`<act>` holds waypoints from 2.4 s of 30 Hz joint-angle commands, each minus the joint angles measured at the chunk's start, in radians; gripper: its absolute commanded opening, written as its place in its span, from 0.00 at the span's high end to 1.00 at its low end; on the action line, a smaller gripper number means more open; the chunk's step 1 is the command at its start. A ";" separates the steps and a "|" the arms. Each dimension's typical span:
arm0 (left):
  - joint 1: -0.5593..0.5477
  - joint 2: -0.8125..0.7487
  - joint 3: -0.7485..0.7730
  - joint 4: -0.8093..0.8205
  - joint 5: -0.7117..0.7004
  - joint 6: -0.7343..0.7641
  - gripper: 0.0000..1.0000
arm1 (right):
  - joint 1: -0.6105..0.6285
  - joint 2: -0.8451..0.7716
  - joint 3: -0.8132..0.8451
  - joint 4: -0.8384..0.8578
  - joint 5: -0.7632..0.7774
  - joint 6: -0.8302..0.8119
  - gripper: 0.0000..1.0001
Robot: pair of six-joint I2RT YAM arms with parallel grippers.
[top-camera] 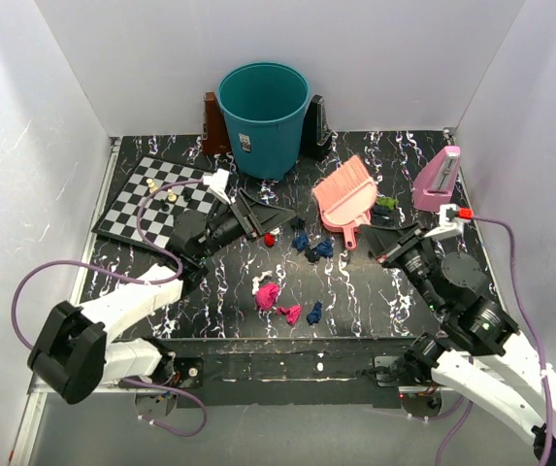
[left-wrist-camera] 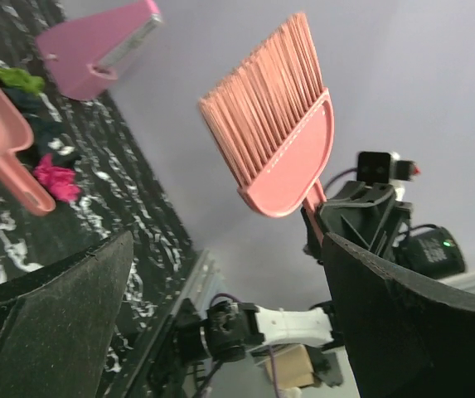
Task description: Sweep away the paper scraps from the table
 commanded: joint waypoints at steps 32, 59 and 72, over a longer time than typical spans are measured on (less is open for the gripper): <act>-0.291 0.714 1.073 -1.347 -0.340 0.487 0.02 | -0.029 0.444 0.564 -1.155 0.363 0.040 0.99; -0.375 1.219 1.762 -1.807 -0.724 0.435 0.13 | -0.030 0.148 0.469 -1.238 0.463 0.155 0.99; -0.391 1.231 1.745 -1.748 -0.740 0.481 0.55 | -0.029 0.045 0.429 -1.155 0.445 0.072 0.99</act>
